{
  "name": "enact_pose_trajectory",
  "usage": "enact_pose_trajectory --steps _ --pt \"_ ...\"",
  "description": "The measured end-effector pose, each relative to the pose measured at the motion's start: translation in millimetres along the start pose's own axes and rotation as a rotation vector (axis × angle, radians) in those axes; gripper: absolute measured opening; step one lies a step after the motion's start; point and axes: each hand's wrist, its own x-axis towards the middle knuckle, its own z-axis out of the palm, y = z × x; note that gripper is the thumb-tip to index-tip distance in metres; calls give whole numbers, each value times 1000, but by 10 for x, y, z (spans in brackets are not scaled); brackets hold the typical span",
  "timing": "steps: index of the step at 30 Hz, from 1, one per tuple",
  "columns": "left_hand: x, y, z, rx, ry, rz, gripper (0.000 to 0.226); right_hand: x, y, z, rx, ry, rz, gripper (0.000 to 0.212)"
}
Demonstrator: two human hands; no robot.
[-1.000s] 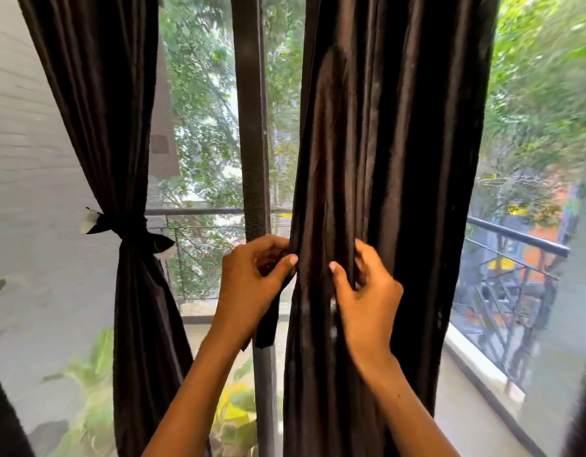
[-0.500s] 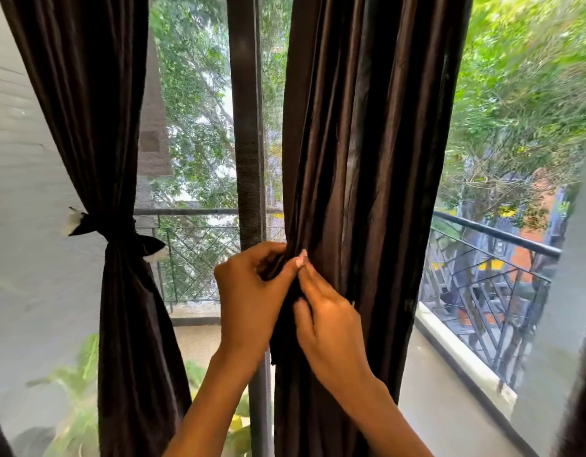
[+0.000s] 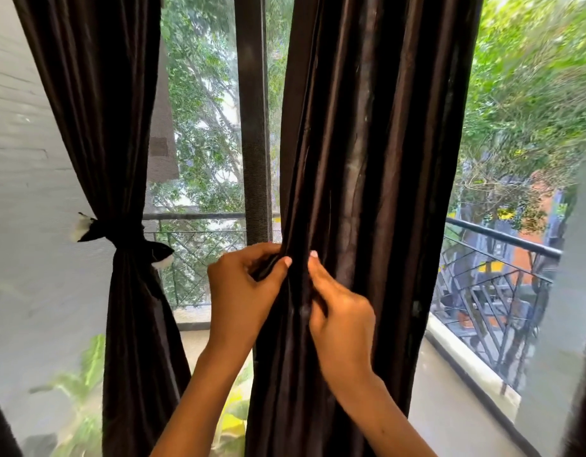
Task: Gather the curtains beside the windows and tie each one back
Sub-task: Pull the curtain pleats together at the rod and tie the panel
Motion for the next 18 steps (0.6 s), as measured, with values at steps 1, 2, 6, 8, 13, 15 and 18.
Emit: enact_pose_trajectory --steps 1,2,6,8,13,15,18 --pt "-11 23 -9 -4 -19 11 22 -19 -15 26 -26 -37 -19 55" --pt "-27 46 -23 -12 -37 22 28 -36 -24 51 -41 -71 -27 57" --pt "-59 43 -50 -22 -36 44 20 -84 -48 101 18 -181 1 52" --pt "-47 15 -49 16 -17 43 9 -67 -60 82 103 -222 35 47" --pt "32 -34 -77 1 16 -42 20 164 100 -17 208 -157 210 54" --pt "69 -60 -108 -91 -36 -127 20 302 183 -63 251 -136 453 93" --pt "94 -69 -136 -243 -112 -255 20 444 256 -96 477 -227 700 112"
